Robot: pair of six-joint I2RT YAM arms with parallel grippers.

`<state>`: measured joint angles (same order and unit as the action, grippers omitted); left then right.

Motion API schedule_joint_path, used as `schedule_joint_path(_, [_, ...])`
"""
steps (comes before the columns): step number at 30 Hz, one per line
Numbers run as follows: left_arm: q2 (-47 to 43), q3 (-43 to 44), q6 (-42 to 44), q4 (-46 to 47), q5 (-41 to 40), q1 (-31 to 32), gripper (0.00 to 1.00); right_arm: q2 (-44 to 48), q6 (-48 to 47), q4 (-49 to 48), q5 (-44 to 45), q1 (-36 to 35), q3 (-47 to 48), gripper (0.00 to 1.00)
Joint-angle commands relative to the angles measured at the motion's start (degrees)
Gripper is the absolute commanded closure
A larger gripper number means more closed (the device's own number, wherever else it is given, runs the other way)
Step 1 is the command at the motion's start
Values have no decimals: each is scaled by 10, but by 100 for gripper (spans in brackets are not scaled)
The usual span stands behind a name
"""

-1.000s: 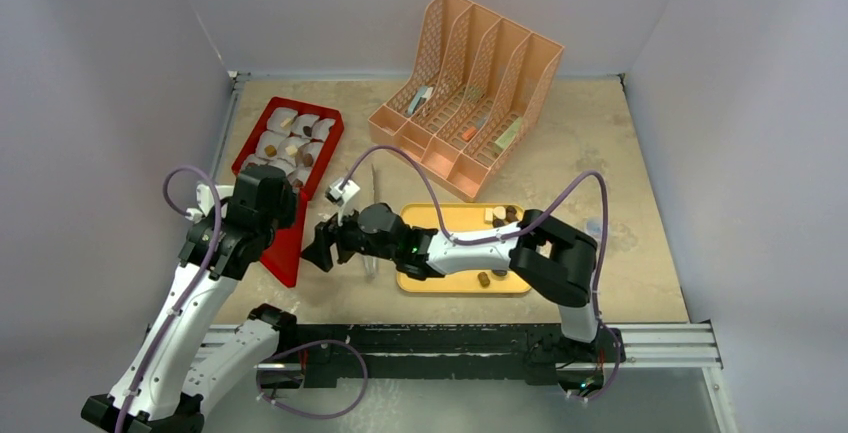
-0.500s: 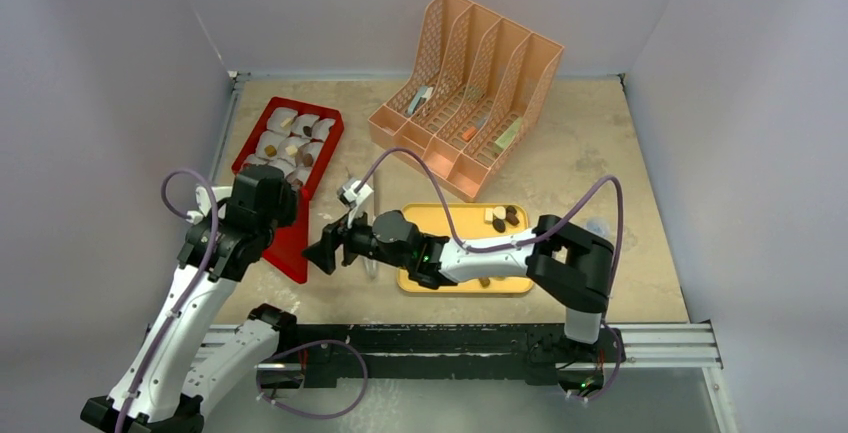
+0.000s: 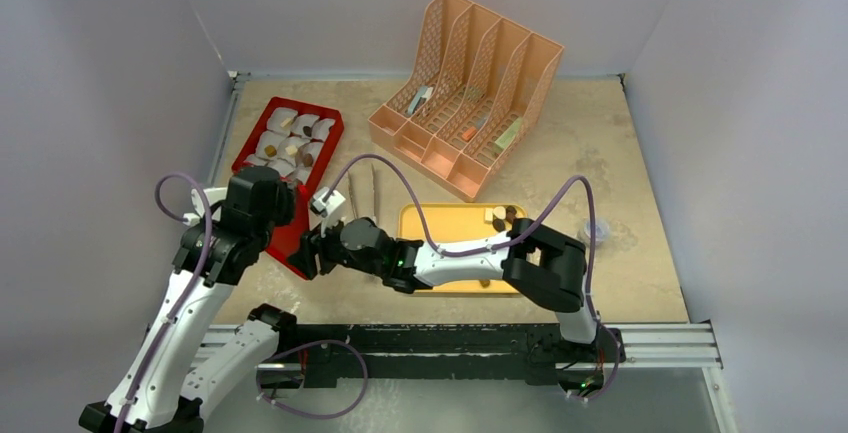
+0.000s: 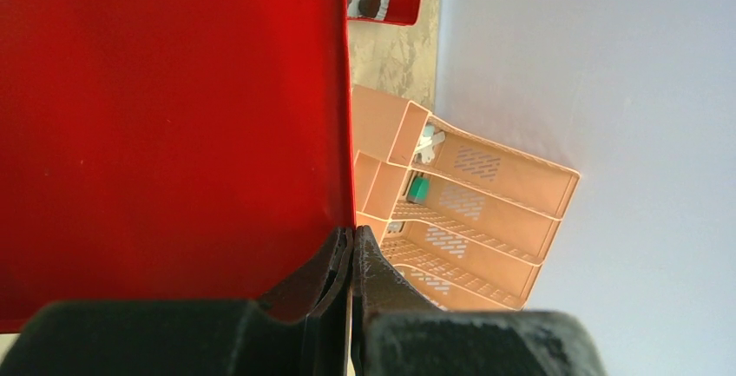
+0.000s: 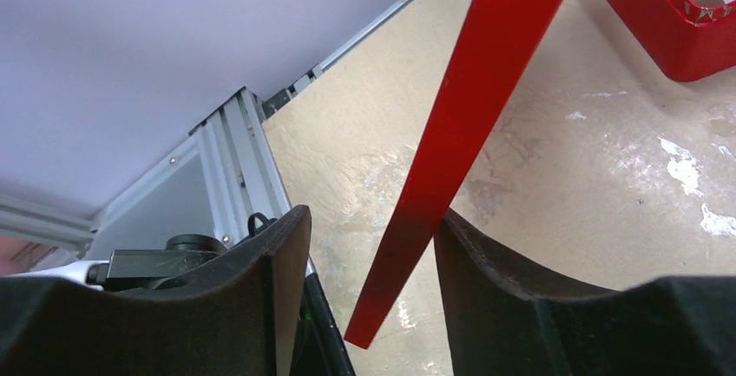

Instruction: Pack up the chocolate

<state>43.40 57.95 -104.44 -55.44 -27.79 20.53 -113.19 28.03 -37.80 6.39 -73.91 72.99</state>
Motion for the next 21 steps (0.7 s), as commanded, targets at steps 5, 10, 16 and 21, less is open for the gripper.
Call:
schedule_joint_path(5, [-12, 48, -12, 14, -30, -2, 100, 16, 2, 7, 23, -2, -2, 51])
schedule_joint_path(10, [-11, 53, -7, 15, -19, -2, 100, 28, -33, 25, 60, -2, 4, 72])
schedule_joint_path(16, [-24, 92, 14, -5, -13, -2, 96, 118, -183, -7, 143, -2, -50, 100])
schedule_joint_path(21, [-29, 160, 95, 7, 9, -2, 60, 194, -374, -32, 172, -2, -72, 100])
